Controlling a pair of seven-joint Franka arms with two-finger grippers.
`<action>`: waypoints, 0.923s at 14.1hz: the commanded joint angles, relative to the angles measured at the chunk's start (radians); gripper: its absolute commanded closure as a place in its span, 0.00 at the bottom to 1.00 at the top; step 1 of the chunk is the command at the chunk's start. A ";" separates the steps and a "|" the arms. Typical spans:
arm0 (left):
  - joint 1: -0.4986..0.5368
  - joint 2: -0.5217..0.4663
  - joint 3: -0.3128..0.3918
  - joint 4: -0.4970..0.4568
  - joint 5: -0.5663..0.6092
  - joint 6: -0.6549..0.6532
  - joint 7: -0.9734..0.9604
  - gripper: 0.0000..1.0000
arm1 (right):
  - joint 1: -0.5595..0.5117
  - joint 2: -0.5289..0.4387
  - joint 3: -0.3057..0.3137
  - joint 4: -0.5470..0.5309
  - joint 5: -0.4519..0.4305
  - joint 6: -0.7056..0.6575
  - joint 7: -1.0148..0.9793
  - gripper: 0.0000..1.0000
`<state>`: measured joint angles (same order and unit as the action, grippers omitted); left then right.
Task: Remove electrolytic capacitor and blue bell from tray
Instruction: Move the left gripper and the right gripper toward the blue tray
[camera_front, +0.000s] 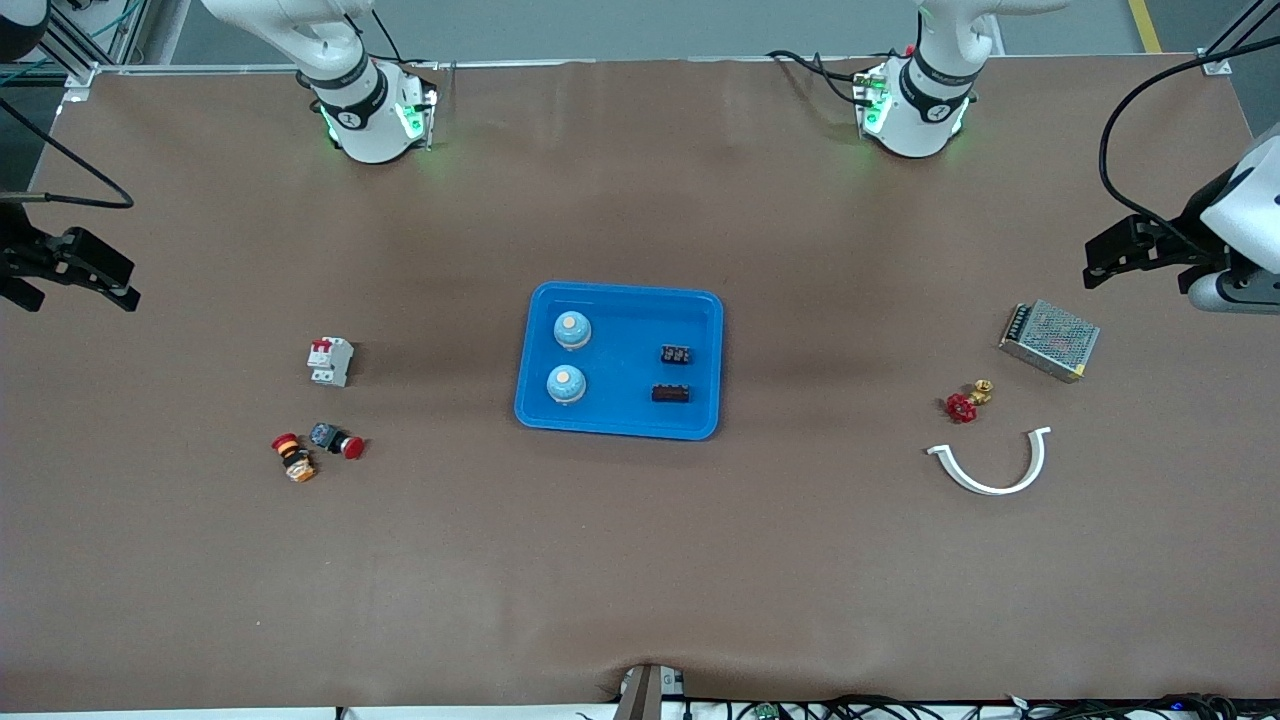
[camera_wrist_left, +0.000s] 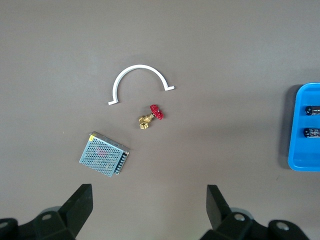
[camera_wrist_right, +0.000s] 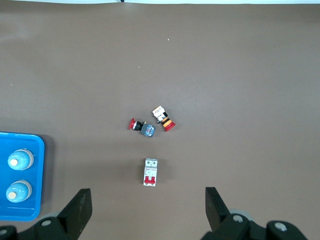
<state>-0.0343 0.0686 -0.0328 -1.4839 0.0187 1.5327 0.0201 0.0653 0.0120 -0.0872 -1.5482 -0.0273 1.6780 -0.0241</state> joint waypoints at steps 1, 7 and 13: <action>0.001 0.003 -0.002 0.014 0.003 -0.011 -0.009 0.00 | 0.001 0.008 -0.003 0.017 0.004 -0.009 -0.002 0.00; -0.010 0.003 -0.005 0.011 0.000 -0.011 -0.023 0.00 | 0.002 0.009 -0.005 0.016 0.004 -0.009 -0.002 0.00; -0.010 0.005 -0.005 0.002 -0.048 -0.016 -0.054 0.00 | 0.030 0.023 -0.003 0.004 0.004 -0.014 0.000 0.00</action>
<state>-0.0409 0.0687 -0.0350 -1.4850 -0.0101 1.5283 -0.0069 0.0702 0.0275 -0.0852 -1.5490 -0.0273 1.6759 -0.0249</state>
